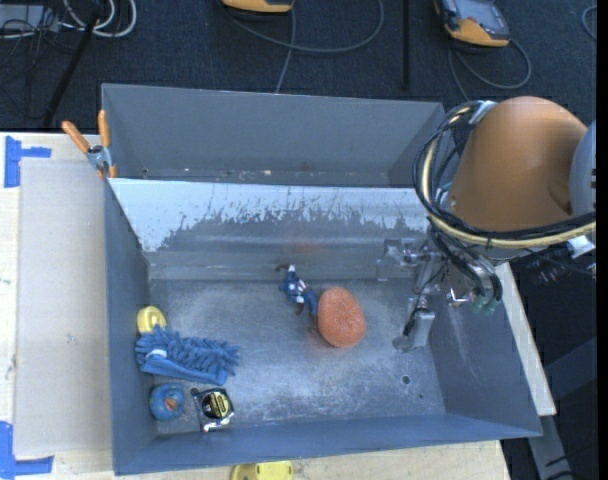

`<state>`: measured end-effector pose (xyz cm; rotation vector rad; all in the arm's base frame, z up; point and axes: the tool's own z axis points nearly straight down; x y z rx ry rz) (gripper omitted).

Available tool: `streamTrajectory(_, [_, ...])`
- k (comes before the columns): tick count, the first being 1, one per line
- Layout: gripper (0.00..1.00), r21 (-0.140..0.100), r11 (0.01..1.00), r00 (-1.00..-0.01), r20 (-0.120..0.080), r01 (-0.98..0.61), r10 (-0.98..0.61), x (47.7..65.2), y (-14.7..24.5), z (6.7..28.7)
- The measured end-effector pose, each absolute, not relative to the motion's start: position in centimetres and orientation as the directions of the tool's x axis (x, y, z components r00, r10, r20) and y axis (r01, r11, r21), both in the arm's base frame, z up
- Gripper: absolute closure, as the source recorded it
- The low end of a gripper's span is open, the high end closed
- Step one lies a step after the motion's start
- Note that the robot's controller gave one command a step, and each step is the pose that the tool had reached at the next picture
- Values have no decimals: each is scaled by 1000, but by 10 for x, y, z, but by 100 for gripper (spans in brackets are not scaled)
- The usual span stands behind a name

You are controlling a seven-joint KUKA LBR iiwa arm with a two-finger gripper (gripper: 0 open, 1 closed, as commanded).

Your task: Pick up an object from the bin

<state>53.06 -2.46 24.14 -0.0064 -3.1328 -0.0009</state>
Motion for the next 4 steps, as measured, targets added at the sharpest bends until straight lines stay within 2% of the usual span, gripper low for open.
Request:
streamTrajectory(1, [0, 0, 1000, -1000, 0, 4, 4, 532, -25, 246])
streamTrajectory(2, [0, -1, 999, -999, -8, -47, -47, 548, -9, 208])
streamTrajectory(3, [0, 1, 1000, -1000, 1, 24, 24, 547, 4, 161])
streamTrajectory(4, [0, 0, 998, -998, 3, 70, 70, 548, 7, 154])
